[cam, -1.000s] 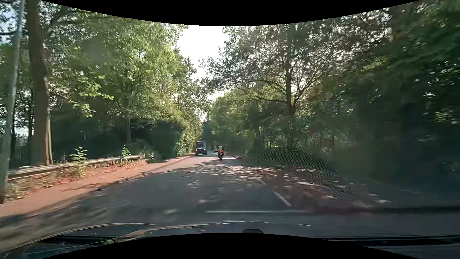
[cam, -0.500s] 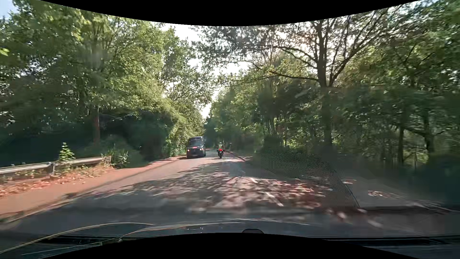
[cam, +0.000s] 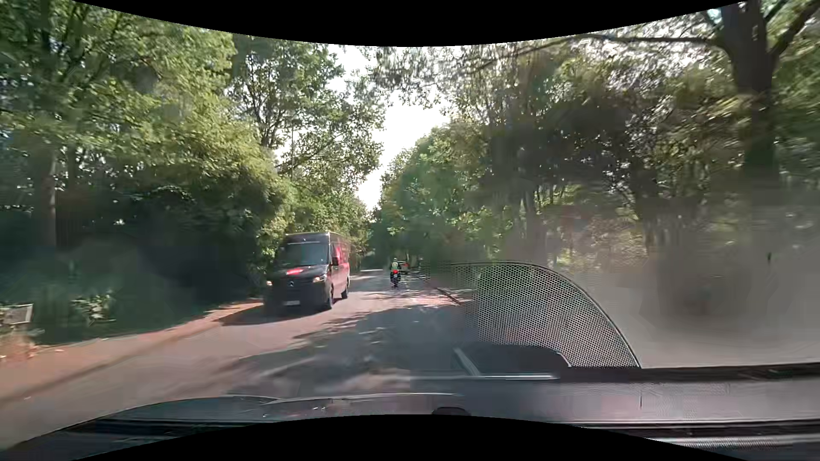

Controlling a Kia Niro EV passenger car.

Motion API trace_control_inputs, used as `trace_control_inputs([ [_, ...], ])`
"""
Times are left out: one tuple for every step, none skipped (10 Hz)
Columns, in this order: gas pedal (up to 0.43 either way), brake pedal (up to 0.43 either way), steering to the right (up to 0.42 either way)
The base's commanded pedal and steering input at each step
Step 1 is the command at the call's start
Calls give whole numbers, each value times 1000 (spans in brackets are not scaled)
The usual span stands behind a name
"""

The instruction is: Follow the waypoints while adhering to traffic rules and regulations

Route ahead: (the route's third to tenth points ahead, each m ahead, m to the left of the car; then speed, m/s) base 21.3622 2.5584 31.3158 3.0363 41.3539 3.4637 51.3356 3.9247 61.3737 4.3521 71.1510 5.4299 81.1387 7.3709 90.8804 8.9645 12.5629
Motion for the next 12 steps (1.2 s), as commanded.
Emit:
trace_control_inputs([
  [157,0,-23],
  [157,0,-23],
  [157,0,-23],
  [157,0,-21],
  [150,0,-18],
  [150,0,-18],
  [150,0,-17],
  [150,0,-17],
  [150,0,-17],
  [138,0,-15],
  [118,0,-13],
  [118,0,-7],
])
